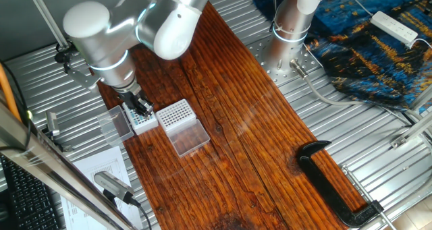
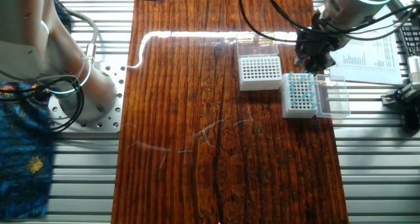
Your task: Transfer all medium pipette tips from one holder to another
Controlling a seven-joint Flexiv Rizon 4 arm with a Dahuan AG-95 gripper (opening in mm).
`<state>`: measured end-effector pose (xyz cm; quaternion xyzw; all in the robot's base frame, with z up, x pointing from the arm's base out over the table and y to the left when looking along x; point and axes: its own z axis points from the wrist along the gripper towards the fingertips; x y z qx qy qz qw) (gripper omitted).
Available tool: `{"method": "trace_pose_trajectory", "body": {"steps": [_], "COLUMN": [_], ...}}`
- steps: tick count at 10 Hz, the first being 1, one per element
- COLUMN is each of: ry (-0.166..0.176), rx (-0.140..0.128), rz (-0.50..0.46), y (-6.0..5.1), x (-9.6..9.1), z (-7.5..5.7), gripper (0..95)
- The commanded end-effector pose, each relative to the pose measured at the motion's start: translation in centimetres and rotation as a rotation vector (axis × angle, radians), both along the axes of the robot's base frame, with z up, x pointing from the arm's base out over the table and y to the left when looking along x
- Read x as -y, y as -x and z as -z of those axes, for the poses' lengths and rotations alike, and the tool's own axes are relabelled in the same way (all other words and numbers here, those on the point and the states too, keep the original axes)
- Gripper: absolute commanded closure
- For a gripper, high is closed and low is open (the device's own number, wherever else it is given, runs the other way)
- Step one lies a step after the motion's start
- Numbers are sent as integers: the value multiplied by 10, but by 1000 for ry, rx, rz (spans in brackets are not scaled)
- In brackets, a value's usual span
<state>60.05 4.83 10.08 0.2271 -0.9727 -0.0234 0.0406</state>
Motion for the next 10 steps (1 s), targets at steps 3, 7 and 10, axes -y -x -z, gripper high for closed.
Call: {"method": "trace_pose_trajectory", "body": {"steps": [3,7,10], "ry": [2,3,5], "rx": [3,4,4], "rz": [3,4,22], "y": [5,9,11], "x": [4,5,2], "z": [6,10,14], "gripper": [760,760,760]}}
